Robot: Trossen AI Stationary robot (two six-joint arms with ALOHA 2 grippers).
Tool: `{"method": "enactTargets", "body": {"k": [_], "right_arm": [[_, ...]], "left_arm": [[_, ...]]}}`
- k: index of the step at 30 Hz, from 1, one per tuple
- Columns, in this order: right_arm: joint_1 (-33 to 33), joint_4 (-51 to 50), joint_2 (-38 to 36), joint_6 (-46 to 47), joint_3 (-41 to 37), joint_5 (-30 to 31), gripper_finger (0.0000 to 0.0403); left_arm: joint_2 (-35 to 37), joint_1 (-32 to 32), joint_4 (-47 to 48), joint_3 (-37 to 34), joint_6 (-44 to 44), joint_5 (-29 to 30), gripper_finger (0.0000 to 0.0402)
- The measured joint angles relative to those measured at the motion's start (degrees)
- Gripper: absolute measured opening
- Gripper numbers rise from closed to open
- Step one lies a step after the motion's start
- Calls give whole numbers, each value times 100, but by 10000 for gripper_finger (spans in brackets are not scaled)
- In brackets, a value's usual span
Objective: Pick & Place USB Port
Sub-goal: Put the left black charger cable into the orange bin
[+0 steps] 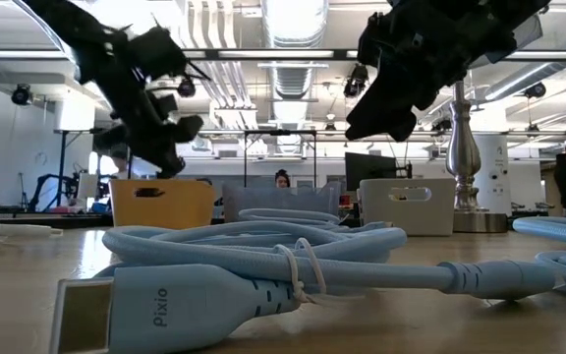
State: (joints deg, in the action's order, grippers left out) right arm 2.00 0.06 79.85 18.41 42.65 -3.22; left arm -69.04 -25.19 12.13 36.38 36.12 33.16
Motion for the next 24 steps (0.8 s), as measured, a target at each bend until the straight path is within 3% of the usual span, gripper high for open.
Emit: {"method": "enactTargets", "body": {"k": [12,16,24], "right_arm": [[390,-539,-339,40,0,-31,148],[696,-913,-446,293,-2,-28,148],[1541,-1861,-435,1490,-3,-28,148]], "left_arm": [[-1020,-37,-304,133,-441,-205,115],[-1075,-100,-249,260,-503,-583,155],[-737,-100,-181,623,-1054,-612,210]]}}
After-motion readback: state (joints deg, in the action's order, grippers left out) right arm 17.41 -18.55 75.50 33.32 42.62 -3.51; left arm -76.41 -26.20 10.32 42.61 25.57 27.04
